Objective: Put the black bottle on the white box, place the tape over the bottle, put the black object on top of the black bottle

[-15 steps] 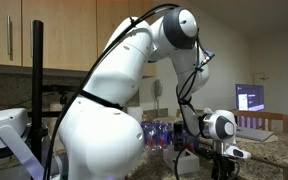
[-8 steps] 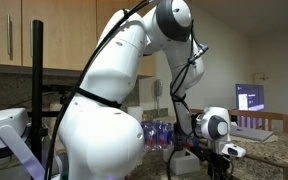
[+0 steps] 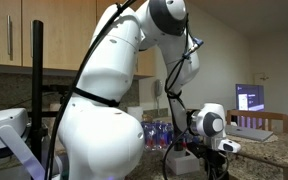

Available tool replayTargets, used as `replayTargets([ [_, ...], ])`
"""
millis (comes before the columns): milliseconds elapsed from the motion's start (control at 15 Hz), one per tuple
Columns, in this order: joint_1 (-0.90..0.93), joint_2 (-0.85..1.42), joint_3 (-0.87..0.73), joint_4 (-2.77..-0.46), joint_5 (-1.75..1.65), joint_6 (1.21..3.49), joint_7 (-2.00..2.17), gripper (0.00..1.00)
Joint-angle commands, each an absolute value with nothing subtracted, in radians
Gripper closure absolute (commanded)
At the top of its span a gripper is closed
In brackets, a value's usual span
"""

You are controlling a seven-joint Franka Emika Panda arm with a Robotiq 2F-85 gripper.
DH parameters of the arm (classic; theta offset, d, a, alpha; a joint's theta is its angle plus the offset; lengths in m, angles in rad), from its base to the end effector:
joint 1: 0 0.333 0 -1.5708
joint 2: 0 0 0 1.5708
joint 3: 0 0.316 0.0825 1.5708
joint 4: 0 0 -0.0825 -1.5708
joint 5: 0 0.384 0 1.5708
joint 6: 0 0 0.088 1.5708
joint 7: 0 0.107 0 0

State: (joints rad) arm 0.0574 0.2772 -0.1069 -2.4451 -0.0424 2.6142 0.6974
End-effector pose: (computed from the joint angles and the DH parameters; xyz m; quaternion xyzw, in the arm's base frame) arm 0.4730 -0.0250 0.1821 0.9366 -0.3454 -0.0429 0.0401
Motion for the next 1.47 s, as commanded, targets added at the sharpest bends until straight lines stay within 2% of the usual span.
replayTargets([
  [0,0.053,0.254,-0.1,-2.472,-0.005,2.627,0.67,0.0],
  [1133,0.036,0.302,-0.098,-2.437,0.088,2.61,0.648,0.0],
  [1200,0.039,0.305,-0.101,-2.435,0.08,2.614,0.652,0.25],
  [1267,0.04,0.306,-0.102,-2.435,0.078,2.618,0.654,0.26],
  [1400,0.039,0.308,-0.101,-2.43,0.079,2.627,0.647,0.4],
])
